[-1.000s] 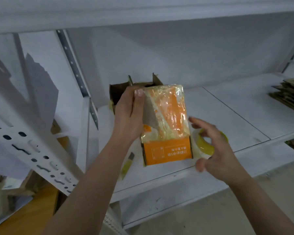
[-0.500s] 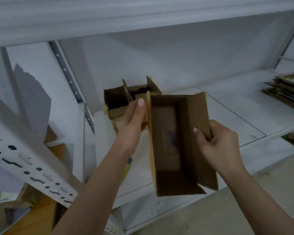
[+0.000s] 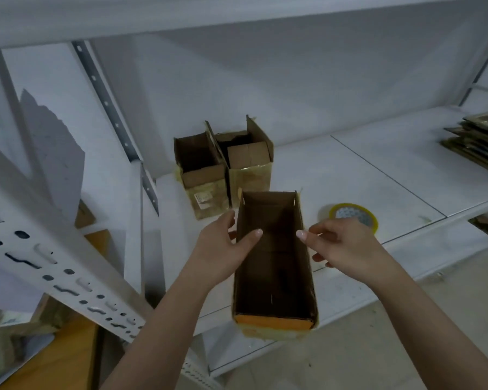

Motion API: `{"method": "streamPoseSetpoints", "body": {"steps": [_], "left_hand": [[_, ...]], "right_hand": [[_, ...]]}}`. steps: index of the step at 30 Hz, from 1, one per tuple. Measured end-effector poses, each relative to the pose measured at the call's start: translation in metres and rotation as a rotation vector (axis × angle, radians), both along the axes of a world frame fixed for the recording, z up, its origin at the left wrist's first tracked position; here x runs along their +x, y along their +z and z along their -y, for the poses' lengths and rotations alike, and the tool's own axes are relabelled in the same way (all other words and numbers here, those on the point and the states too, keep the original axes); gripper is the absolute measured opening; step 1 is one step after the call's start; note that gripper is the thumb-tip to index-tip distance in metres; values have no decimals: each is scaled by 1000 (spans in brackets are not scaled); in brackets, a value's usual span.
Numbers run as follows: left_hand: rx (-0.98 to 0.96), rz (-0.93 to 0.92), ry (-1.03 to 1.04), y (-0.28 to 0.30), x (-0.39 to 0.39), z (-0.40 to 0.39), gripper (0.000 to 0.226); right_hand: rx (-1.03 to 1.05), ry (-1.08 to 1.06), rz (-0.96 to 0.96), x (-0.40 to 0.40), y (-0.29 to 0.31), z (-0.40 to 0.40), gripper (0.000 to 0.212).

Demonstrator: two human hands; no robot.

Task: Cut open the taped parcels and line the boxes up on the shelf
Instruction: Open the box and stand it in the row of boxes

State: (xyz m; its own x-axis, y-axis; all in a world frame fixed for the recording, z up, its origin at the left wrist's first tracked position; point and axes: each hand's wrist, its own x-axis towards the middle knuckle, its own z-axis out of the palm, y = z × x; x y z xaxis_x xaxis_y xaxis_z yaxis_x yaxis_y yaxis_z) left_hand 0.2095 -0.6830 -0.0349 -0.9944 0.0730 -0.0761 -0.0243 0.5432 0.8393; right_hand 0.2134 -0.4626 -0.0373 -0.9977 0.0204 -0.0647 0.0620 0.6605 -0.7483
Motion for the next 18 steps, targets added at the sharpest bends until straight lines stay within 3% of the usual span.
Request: {"method": "streamPoseSetpoints", "body": {"steps": [6,12,18], "left_hand": [[-54,1,-95,-15,9,6,47],[98,-153,1,-3,-3,-1,45],[237,-308,31,17,-35,-30,43]], "right_hand": [[24,71,53,4,-1,7,36],[139,19,-35,6,6,4,45],[227,-60,-73,12,19,-14,24]]}}
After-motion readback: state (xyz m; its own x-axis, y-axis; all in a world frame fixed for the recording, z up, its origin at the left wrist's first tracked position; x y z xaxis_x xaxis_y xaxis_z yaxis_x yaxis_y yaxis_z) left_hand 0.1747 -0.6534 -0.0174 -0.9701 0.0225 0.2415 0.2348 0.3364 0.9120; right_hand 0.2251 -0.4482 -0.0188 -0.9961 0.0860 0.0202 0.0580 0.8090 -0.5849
